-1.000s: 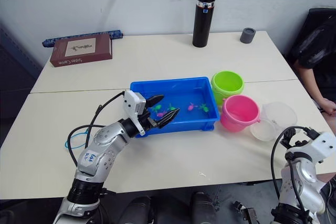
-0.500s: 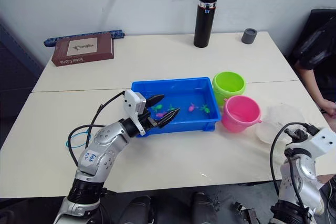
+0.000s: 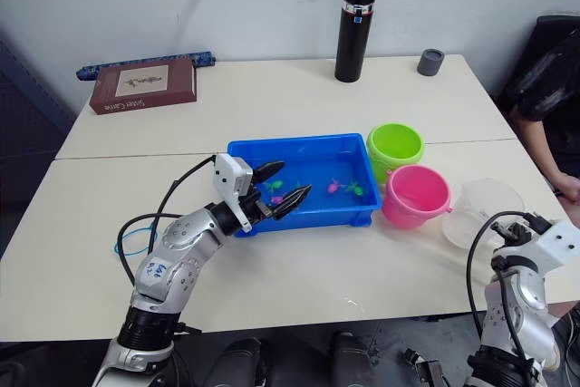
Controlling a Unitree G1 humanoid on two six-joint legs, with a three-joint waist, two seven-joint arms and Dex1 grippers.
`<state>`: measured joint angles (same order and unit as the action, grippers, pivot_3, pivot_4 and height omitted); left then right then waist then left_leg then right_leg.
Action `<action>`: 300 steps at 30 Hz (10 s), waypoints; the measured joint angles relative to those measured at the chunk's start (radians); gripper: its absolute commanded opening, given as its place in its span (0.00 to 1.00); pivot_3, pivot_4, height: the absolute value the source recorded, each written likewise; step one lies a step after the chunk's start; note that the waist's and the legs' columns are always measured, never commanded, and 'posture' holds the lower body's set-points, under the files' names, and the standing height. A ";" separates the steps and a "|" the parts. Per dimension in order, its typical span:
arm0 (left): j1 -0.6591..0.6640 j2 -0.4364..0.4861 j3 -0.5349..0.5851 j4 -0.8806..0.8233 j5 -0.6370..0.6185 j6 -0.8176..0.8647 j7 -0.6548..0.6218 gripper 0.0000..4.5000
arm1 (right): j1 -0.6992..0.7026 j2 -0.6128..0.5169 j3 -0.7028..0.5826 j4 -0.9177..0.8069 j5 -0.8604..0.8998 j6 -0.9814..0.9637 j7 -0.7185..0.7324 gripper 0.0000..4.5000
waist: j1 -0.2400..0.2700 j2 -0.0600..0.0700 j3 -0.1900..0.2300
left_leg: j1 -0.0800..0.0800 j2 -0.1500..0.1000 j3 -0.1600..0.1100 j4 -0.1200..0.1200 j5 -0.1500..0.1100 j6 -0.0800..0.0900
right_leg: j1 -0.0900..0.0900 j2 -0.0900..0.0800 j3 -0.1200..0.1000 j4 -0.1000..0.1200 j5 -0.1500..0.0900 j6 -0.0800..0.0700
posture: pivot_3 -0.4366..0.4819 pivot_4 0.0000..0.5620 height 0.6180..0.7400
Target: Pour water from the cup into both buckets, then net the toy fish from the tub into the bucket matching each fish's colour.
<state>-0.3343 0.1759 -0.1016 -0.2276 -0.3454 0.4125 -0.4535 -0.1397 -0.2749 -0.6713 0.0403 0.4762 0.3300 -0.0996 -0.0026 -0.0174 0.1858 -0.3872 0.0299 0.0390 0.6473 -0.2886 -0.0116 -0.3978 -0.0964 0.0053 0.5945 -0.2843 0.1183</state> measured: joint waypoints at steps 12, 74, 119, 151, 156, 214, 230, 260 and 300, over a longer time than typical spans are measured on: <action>-0.063 0.081 -0.009 0.000 -0.044 0.047 -0.143 1.00 | -0.014 -0.187 0.025 -0.055 -0.026 0.007 0.090 0.01 | -0.004 0.002 0.001 | 0.000 0.000 0.003 -0.001 0.000 0.000 | 0.000 0.002 0.000 -0.001 0.003 0.005 | 0.48 0.27 1.00; -0.145 0.143 -0.065 0.048 -0.035 0.035 -0.308 1.00 | -0.014 -0.517 0.346 0.025 -0.762 -0.640 0.302 0.01 | 0.000 0.003 0.001 | -0.001 -0.001 0.006 0.002 0.001 -0.002 | 0.000 0.002 0.000 -0.001 0.004 0.007 | 0.48 0.27 1.00; -0.144 0.127 -0.065 0.049 -0.033 0.033 -0.274 1.00 | -0.256 -0.437 0.280 0.116 -0.336 -0.178 0.416 0.01 | -0.002 0.003 0.001 | 0.000 0.000 0.007 0.004 0.001 -0.001 | 0.000 0.002 0.001 0.003 0.004 0.008 | 0.48 0.27 1.00; -0.099 0.131 -0.012 0.038 0.041 0.024 -0.100 1.00 | -0.826 -0.446 0.600 0.987 -0.594 -0.721 0.443 0.01 | -0.021 0.003 0.001 | 0.000 0.000 0.009 0.003 0.004 -0.005 | -0.001 0.001 0.002 0.006 0.005 0.008 | 0.48 0.27 1.00; -0.096 0.131 -0.011 0.036 0.041 0.026 -0.091 1.00 | -0.828 -0.463 0.664 1.021 -0.682 -0.813 0.391 0.01 | -0.026 0.003 0.001 | 0.000 0.000 0.010 0.003 0.004 -0.006 | -0.001 0.001 0.002 0.006 0.005 0.008 | 0.48 0.27 1.00; -0.075 0.109 -0.015 0.005 0.042 0.026 -0.057 1.00 | -0.986 -0.534 0.983 1.127 -1.130 -1.093 -0.069 0.01 | -0.028 0.003 0.001 | 0.000 0.000 0.010 0.004 0.005 -0.007 | -0.001 0.001 0.003 0.006 0.005 0.008 | 0.48 0.27 1.00; -0.073 0.108 -0.015 0.005 0.043 0.026 -0.049 1.00 | -1.008 -0.514 0.963 1.166 -1.109 -1.069 -0.047 0.01 | -0.028 0.003 0.001 | 0.000 0.000 0.010 0.004 0.005 -0.007 | -0.001 0.001 0.002 0.006 0.005 0.009 | 0.48 0.27 1.00; -0.123 0.073 -0.035 0.048 0.045 0.025 -0.077 1.00 | -0.554 -0.388 0.130 0.678 -0.087 -0.020 0.419 0.01 | -0.023 0.003 0.001 | 0.000 0.000 0.010 0.004 0.004 -0.005 | -0.001 0.001 0.003 0.007 0.005 0.009 | 0.48 0.27 1.00; -0.093 0.122 -0.107 -0.082 -0.027 0.104 -0.248 1.00 | -0.344 -0.193 0.044 0.431 0.054 0.069 0.248 0.01 | -0.024 0.004 0.000 | 0.001 0.000 0.010 0.004 0.003 -0.001 | -0.001 0.001 0.003 0.005 0.005 0.009 | 0.48 0.27 1.00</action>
<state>-0.4273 0.2978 -0.2086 -0.3098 -0.3728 0.5167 -0.7016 -0.4833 -0.4678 -0.6269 0.4709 0.5297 0.3986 0.1485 -0.0269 -0.0136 0.1859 -0.3862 0.0297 0.0487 0.6511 -0.2855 -0.0121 -0.3984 -0.0952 0.0086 0.5998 -0.2794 0.1273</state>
